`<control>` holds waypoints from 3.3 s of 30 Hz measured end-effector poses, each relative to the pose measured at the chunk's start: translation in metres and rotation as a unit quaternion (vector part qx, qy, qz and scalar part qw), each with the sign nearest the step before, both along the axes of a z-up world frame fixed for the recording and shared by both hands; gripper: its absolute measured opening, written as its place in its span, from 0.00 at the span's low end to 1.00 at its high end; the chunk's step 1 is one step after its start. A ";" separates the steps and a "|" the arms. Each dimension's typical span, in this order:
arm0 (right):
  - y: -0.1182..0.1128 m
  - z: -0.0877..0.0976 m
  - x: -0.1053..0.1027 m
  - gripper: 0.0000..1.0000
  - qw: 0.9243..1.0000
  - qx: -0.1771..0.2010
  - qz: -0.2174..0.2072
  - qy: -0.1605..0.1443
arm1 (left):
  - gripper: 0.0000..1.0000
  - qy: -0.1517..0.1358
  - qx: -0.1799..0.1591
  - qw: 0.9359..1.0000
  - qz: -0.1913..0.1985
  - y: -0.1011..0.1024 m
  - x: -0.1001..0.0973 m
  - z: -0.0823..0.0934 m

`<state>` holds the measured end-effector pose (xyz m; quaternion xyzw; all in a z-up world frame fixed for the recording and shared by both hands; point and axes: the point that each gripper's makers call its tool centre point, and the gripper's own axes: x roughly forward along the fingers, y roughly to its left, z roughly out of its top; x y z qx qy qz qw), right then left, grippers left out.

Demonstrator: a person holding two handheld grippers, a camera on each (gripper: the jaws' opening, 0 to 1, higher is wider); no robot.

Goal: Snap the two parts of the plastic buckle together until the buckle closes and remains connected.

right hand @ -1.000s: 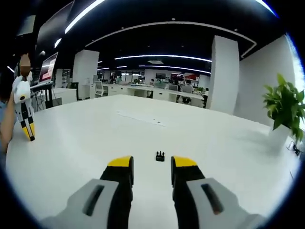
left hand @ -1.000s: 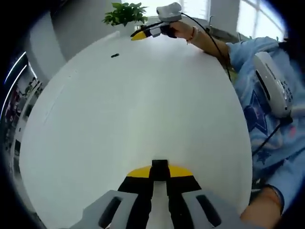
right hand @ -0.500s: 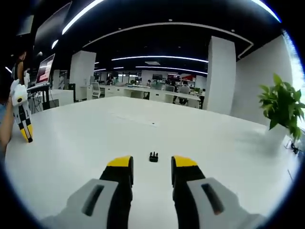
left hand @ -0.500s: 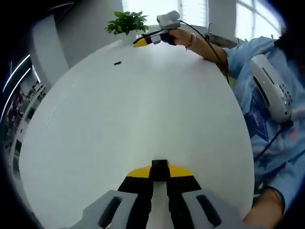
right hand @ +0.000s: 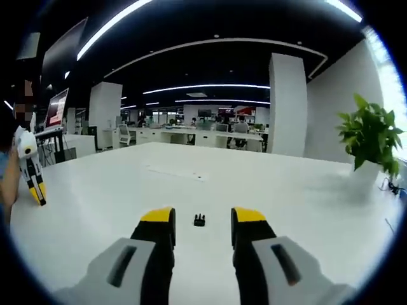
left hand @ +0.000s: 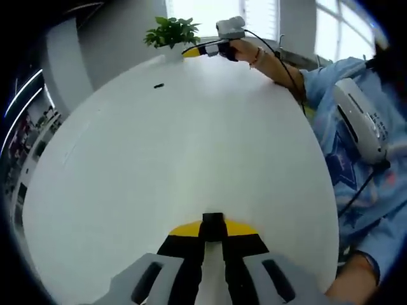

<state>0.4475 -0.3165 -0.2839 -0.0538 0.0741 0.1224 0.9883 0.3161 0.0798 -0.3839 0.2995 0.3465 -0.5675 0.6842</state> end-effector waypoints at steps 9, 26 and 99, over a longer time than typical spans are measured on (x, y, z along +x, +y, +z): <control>-0.019 0.003 0.002 0.36 0.999 0.024 -0.025 -0.004 | 0.10 -0.001 0.000 1.000 0.006 0.000 0.003 0.001; -0.005 -0.011 0.006 0.36 0.999 0.029 -0.003 0.026 | 0.10 0.008 -0.007 1.000 0.010 0.000 0.004 0.001; 0.037 -0.088 0.091 0.31 0.953 -0.113 0.113 0.257 | 0.10 0.029 -0.021 0.999 0.025 0.000 0.004 0.002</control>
